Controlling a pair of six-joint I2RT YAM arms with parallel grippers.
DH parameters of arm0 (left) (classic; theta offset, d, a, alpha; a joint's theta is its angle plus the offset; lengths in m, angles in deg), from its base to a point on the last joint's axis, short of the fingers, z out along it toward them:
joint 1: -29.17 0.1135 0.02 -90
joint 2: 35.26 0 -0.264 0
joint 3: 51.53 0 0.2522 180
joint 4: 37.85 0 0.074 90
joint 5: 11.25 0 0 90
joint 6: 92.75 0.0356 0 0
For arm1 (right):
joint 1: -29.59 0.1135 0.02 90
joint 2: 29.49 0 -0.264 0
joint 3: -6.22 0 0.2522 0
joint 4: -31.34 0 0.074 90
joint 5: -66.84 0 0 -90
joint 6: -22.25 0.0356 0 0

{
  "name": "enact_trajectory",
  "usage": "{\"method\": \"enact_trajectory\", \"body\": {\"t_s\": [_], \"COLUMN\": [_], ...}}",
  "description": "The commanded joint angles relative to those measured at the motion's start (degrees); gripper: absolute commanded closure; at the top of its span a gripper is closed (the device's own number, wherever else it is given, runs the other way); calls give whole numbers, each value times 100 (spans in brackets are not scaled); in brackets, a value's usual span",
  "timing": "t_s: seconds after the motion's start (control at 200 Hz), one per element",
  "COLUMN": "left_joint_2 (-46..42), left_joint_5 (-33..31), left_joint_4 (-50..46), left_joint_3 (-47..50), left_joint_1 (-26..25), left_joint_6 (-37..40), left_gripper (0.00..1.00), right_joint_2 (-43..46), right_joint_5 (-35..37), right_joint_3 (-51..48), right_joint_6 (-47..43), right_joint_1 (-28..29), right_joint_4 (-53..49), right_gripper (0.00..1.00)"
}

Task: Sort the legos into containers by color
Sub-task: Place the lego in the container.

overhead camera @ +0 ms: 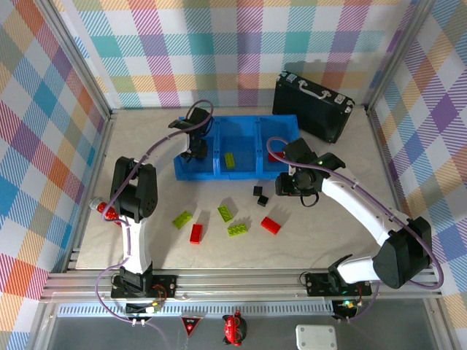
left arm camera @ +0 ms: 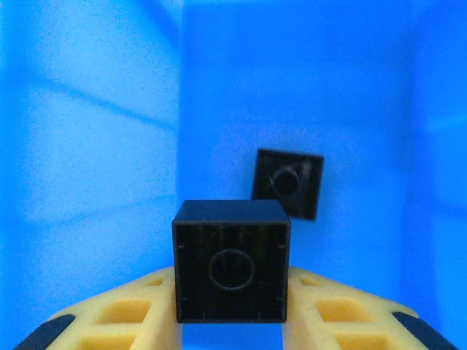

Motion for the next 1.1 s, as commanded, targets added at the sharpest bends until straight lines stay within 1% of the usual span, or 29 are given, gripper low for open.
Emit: {"method": "enact_trajectory", "body": {"t_s": [0.0, 0.27, 0.58, 0.815, 1.095], "left_joint_2": [247, 750, 1181, 1438, 1615], "left_joint_5": [-233, -229, 366, 1100, 1251], "left_joint_4": [-180, 34, 360, 528, 381], "left_joint_3": [-338, -834, -1324, -1510, -1762], "left_joint_1": [104, 142, 245, 378, 414], "left_joint_6": [210, 342, 320, 134, 114], "left_gripper": [65, 65, 65, 64, 62], "right_joint_2": [57, 0, 4, 13, 4], "right_joint_5": [50, 56, 71, 90, 100], "right_joint_3": [-29, -12, -37, -38, -38], "right_joint_6": [-47, -70, -69, -84, -83], "right_joint_1": [-39, -39, -40, -40, -38], "right_joint_4": [-142, -135, -151, -187, -189], "right_gripper": [49, 50, 50, 49, 49]}}
